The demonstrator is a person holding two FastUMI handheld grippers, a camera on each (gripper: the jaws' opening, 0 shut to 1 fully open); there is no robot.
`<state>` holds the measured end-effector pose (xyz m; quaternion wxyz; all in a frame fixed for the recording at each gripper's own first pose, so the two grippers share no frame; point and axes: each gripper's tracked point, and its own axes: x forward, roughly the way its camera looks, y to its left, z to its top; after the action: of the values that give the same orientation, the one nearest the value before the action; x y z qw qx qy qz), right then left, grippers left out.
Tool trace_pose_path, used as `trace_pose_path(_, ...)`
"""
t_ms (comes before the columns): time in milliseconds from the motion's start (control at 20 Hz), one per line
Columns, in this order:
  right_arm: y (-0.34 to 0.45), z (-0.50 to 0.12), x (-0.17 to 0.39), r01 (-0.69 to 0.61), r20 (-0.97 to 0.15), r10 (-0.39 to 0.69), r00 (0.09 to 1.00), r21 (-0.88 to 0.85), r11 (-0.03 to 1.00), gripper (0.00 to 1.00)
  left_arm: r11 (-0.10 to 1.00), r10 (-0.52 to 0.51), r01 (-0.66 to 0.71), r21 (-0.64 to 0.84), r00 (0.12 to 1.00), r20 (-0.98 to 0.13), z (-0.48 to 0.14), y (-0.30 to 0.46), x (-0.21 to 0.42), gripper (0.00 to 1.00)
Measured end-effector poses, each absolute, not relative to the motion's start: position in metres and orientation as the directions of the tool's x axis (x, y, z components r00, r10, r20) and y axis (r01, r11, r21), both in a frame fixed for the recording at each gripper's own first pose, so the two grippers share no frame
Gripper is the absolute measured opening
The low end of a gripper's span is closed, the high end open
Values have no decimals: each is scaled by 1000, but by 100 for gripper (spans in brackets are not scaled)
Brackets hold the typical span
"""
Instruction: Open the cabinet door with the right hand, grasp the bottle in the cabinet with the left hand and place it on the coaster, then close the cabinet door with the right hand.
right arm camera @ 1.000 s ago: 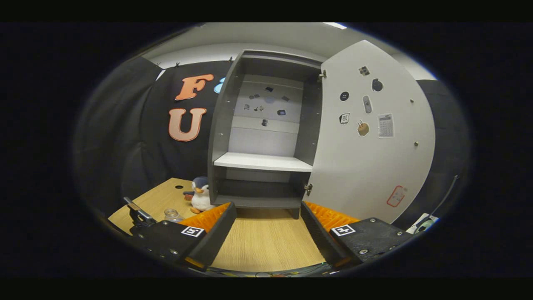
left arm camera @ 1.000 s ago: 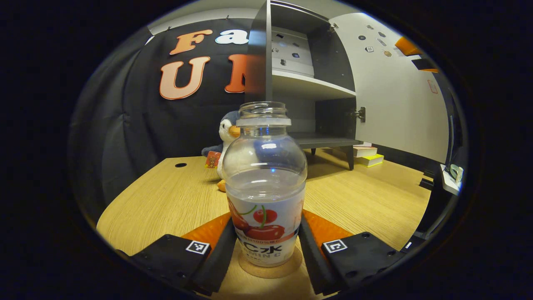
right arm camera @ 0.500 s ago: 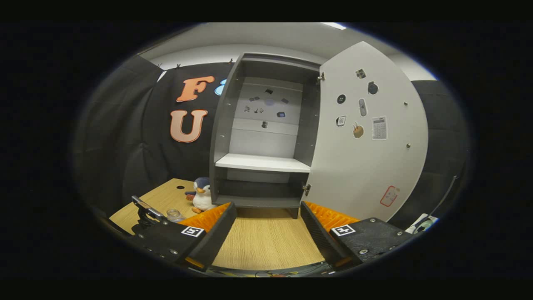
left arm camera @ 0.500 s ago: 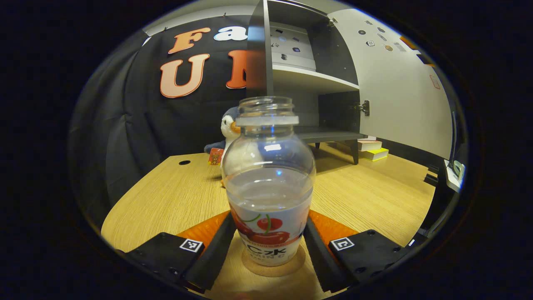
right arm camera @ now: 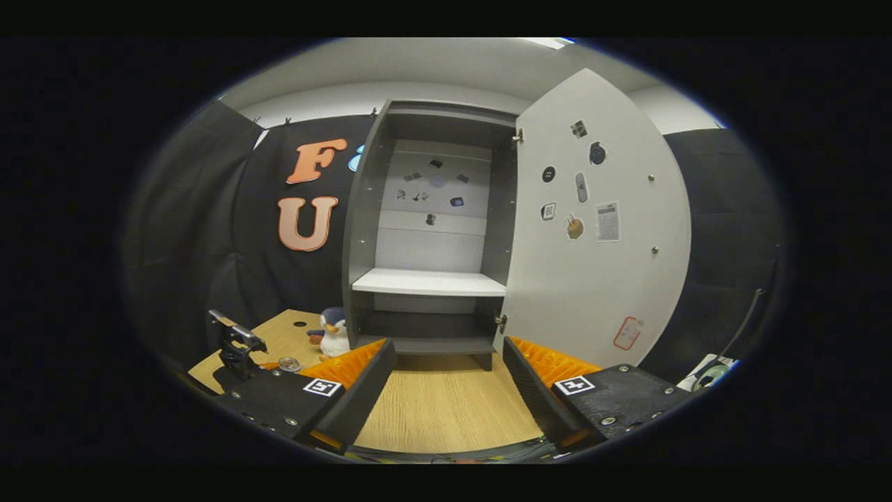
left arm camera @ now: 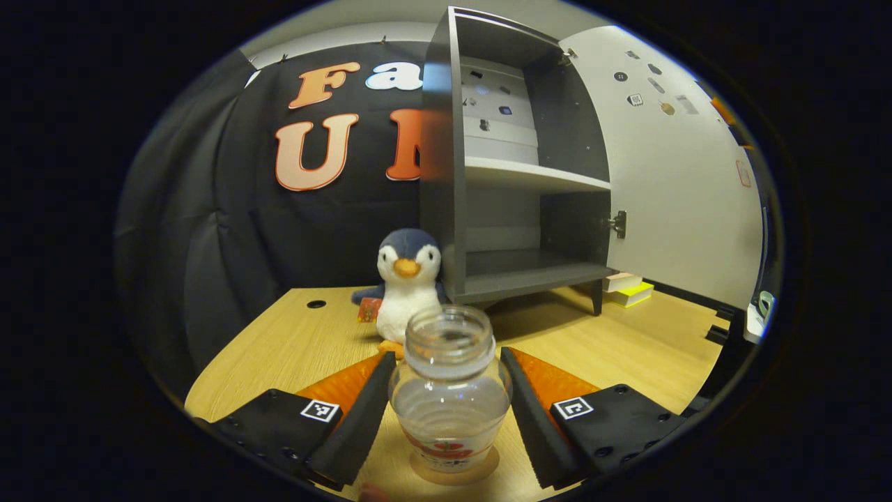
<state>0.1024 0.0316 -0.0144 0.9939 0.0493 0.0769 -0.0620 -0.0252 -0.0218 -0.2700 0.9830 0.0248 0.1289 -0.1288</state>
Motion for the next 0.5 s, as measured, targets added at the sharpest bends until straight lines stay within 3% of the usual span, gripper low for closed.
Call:
trace_pose_path(250, 25, -9, 102, 145, -136, -128, 982, 123, 982, 93, 964, -255, 264, 21, 947, -196, -223, -28, -19, 96)
trace_pose_path(500, 14, -3, 100, 119, -116, -106, 988, 113, 986, 93, 981, -183, 189, 31, 973, -141, -169, -25, -15, 96)
